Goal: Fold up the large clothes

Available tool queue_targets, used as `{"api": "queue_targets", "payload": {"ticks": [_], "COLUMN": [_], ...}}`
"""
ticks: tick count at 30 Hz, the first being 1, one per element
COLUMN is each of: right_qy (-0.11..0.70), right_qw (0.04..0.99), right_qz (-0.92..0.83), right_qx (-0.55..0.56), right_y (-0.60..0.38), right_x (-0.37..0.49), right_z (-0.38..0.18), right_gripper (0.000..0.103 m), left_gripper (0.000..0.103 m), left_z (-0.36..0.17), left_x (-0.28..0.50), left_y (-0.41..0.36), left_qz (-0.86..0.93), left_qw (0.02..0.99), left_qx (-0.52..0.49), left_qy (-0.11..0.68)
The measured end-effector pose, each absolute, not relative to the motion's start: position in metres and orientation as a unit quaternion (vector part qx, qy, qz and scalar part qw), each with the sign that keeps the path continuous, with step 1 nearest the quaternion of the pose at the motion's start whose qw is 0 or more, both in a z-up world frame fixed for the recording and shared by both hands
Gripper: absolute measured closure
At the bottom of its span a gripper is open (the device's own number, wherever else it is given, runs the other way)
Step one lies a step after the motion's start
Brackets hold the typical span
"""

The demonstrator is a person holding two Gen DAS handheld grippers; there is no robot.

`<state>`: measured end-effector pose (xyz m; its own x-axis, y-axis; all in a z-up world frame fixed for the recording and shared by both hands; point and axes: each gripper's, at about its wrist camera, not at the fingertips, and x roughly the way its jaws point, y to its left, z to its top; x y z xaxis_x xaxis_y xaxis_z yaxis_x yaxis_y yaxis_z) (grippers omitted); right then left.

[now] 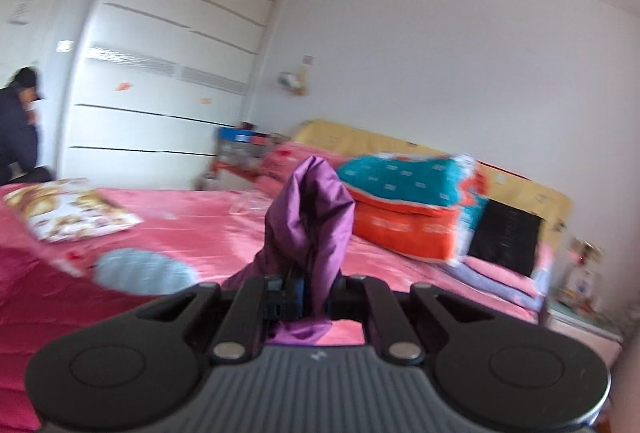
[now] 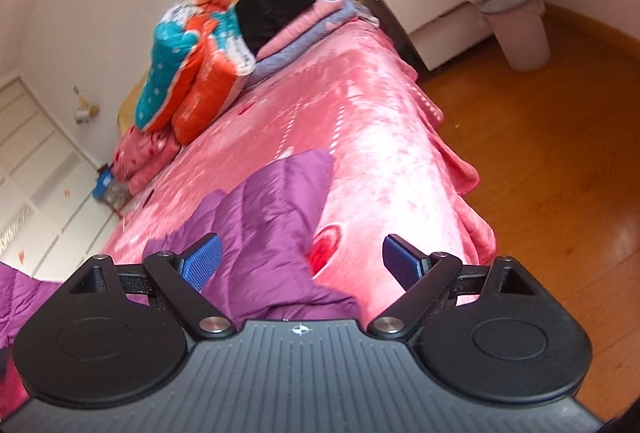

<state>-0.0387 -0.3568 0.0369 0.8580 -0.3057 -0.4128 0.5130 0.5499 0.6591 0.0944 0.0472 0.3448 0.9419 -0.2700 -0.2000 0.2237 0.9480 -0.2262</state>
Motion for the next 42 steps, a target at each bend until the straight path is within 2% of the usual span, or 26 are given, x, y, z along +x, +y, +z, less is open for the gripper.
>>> {"api": "queue_targets", "payload": {"ticks": [7,17,24,28,32,35,38,41,42], "right_qy": [0.106,0.085,0.078,0.075,0.076,0.080,0.078,0.080,0.082], "right_qw": [0.858,0.826,0.811,0.807,0.805,0.805,0.806,0.810,0.812], "right_qz": [-0.233,-0.242,-0.245,-0.248,-0.251,-0.250,-0.254,-0.257,-0.258], "right_qx": [0.445,0.502,0.526,0.531,0.532,0.532,0.529,0.521,0.518], "right_y": [-0.372,-0.395,-0.400,-0.403,-0.401,-0.400,-0.400,-0.398,-0.397], "right_x": [-0.050,-0.066,-0.065,-0.065,-0.062,-0.059,-0.059,-0.056,-0.055], "right_z": [0.038,0.026,0.022,0.021,0.019,0.017,0.018,0.018,0.018], "right_gripper": [0.000,0.000,0.000,0.000,0.000,0.000,0.000,0.000,0.000], "left_gripper": [0.097,0.097,0.097,0.096,0.091,0.071,0.058,0.037,0.035], "left_z": [0.329,0.229,0.150,0.130,0.124,0.128,0.143,0.158,0.163], "left_x": [0.083,0.075,0.077,0.077,0.071,0.064,0.052,0.039,0.037], "left_y": [-0.059,-0.182,-0.229,-0.241,-0.247,-0.245,-0.235,-0.221,-0.215], "left_qz": [-0.210,-0.286,-0.291,-0.291,-0.306,-0.324,-0.350,-0.370,-0.374], "left_qw": [0.965,0.927,0.903,0.894,0.884,0.875,0.867,0.861,0.860], "left_qx": [-0.045,0.024,0.073,0.091,0.096,0.085,0.065,0.053,0.049], "left_qy": [0.149,0.242,0.308,0.328,0.339,0.350,0.350,0.345,0.345]}}
